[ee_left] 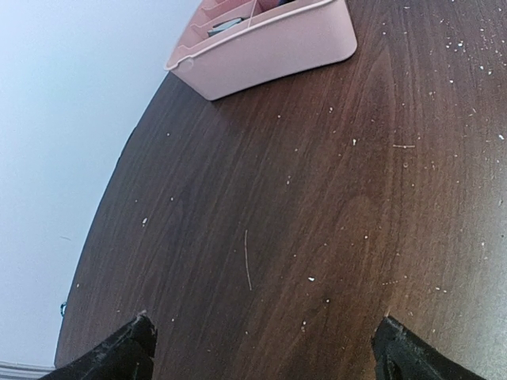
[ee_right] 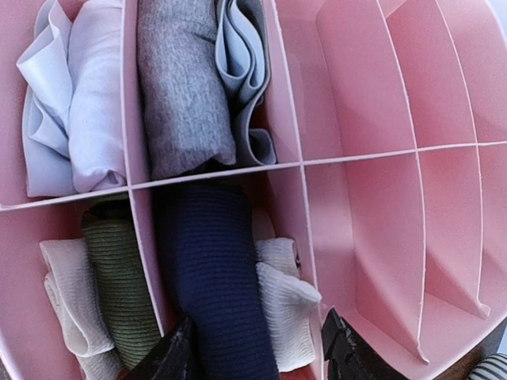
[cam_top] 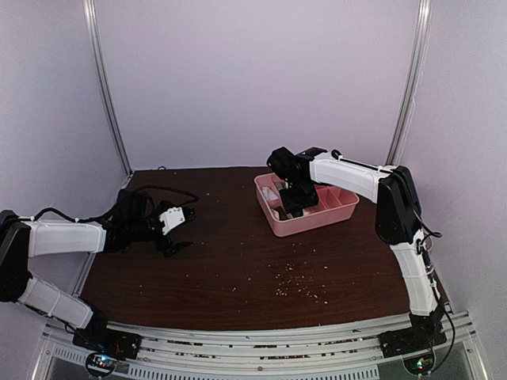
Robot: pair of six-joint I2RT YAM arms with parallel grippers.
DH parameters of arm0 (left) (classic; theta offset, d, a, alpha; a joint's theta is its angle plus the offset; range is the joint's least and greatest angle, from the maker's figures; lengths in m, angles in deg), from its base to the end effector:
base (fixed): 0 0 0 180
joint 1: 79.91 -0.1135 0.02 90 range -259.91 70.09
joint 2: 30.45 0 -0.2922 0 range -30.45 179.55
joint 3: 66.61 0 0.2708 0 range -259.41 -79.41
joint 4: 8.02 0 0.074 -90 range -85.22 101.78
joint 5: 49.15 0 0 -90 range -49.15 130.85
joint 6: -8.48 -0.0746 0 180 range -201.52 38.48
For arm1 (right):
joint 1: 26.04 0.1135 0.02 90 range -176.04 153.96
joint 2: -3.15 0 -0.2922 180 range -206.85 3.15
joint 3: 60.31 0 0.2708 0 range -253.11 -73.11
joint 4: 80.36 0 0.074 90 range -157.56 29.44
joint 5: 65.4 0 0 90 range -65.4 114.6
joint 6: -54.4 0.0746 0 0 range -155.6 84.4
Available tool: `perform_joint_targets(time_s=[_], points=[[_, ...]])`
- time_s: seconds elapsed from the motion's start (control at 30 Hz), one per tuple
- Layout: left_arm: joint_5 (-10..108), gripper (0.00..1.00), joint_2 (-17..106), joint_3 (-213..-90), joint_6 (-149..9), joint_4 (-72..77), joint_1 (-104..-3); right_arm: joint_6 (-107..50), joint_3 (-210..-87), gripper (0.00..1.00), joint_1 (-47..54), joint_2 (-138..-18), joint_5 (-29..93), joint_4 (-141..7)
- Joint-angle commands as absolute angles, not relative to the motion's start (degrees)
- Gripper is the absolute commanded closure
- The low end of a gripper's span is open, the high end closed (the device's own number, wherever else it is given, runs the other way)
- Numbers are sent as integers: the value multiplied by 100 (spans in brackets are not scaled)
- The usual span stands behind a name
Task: Roll the underwear
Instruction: Place the underwear in the storage box.
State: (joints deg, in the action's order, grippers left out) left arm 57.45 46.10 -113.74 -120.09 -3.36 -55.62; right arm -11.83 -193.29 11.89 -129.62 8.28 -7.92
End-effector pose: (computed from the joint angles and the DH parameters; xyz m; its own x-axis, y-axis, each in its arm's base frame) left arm 0.2723 -0.1463 0.1831 -0.0191 0.6641 -0.7474 0.7953 0.4631 0.3912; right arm 0.4338 0.3115 0.1903 -0.8979 -0.2094 -0.3872 -0.1752 0.9770 -0.1219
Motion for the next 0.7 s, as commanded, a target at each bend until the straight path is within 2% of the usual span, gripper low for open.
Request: perform_joint_targets(time_s=[0.0,0.17,0.3,0.53,0.6,0.67], points=[[5746,2,4615,-11364,-11958,-585,-5603,-1169,-19298,45,1202,-13025,550,-624],[5747,2,4628,-11365,-11958,-585,-5603,-1156,-19265,49,1235,-12993,568,-607],[5745,2,4677,-11379,-11967,-581,-5603,-1216,-19266,41,1272,-12821,582,-672],[5752,2,4683,-11393,-11967,-550,-5601,-1239,-19200,40,1279,-12601,619,-747],[5747,2,4674,-11388,-11967,-550,-5601,-1205,-19164,41,1280,-12564,621,-749],[5755,2,4680,-11387,-11973,-550,-5603,-1176,-19063,49,1287,-12510,640,-799]])
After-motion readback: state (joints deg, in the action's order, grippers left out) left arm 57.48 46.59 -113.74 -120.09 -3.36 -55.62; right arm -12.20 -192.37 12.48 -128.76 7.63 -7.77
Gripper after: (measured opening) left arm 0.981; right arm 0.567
